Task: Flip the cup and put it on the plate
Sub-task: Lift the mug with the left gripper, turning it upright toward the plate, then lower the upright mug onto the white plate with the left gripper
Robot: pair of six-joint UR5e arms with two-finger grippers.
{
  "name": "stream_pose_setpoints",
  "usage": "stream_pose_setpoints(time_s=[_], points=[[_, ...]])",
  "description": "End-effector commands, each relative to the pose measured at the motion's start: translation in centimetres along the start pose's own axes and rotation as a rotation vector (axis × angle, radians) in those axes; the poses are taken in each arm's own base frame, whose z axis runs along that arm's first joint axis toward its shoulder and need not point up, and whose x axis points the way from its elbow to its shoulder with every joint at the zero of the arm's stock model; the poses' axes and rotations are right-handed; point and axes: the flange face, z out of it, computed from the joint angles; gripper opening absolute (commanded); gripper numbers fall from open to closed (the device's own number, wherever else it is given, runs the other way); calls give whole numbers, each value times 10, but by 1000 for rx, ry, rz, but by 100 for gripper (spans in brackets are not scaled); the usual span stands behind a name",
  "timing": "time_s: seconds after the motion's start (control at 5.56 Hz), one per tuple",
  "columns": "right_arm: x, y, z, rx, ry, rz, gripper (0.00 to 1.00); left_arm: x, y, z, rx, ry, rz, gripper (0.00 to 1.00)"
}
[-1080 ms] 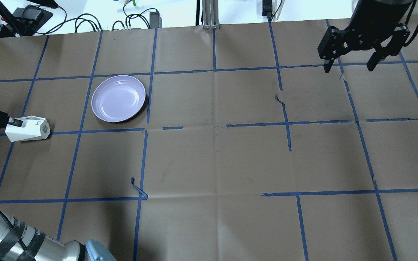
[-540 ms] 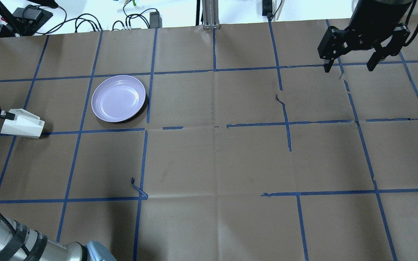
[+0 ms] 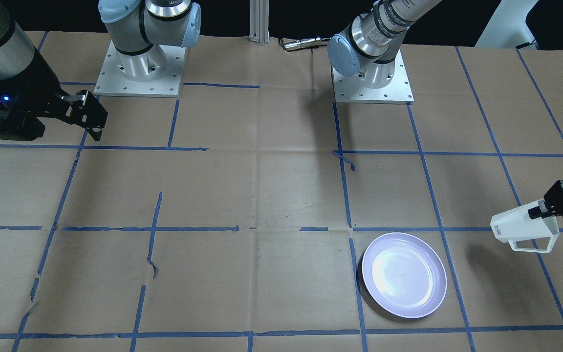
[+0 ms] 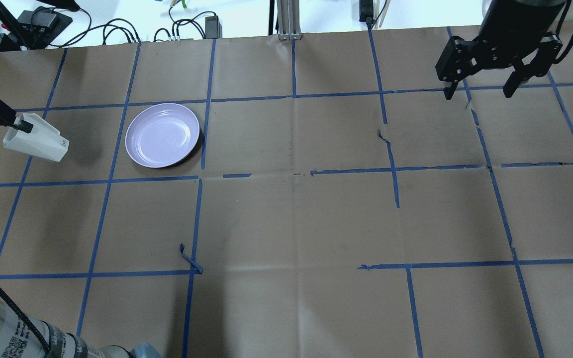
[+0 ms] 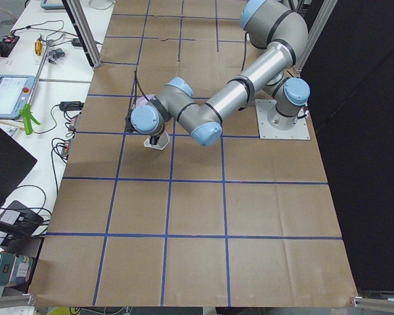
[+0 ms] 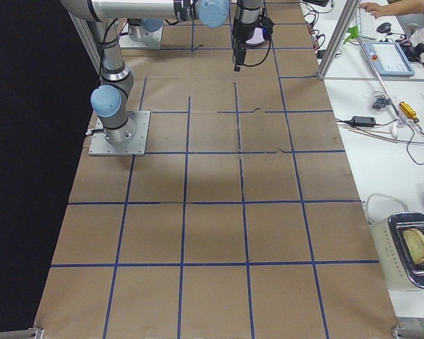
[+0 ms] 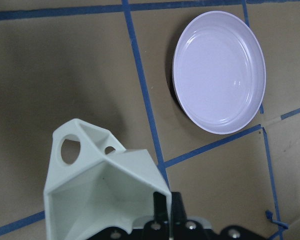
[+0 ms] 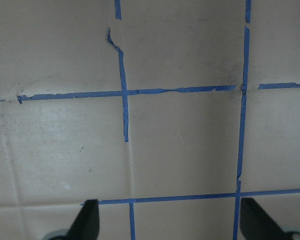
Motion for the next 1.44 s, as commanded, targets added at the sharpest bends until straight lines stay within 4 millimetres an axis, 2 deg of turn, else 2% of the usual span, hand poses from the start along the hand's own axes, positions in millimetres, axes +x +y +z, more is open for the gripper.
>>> stream_pose_setpoints(time_s=[0.0, 0.18, 0.36, 0.54, 0.72, 0.9, 1.08, 1.26], points=[[0, 0, 0, 0, 0, 0, 100, 105, -63, 14, -49, -197, 75, 0], [0, 0, 0, 0, 0, 0, 100, 163, -91, 35, -58, -268, 84, 0], [0, 0, 0, 0, 0, 0, 100, 211, -114, 66, -79, -365, 144, 0], [0, 0, 0, 0, 0, 0, 100, 236, -121, 106, -67, -406, 174, 0], [0, 0, 0, 0, 0, 0, 100, 243, -110, 144, -59, -427, 168, 0], [0, 0, 0, 0, 0, 0, 100, 241, -99, 172, -96, -427, 173, 0], [0, 0, 0, 0, 0, 0, 100, 246, -98, 188, -124, -416, 192, 0], [0, 0, 0, 0, 0, 0, 100, 245, -98, 194, -133, -410, 192, 0]])
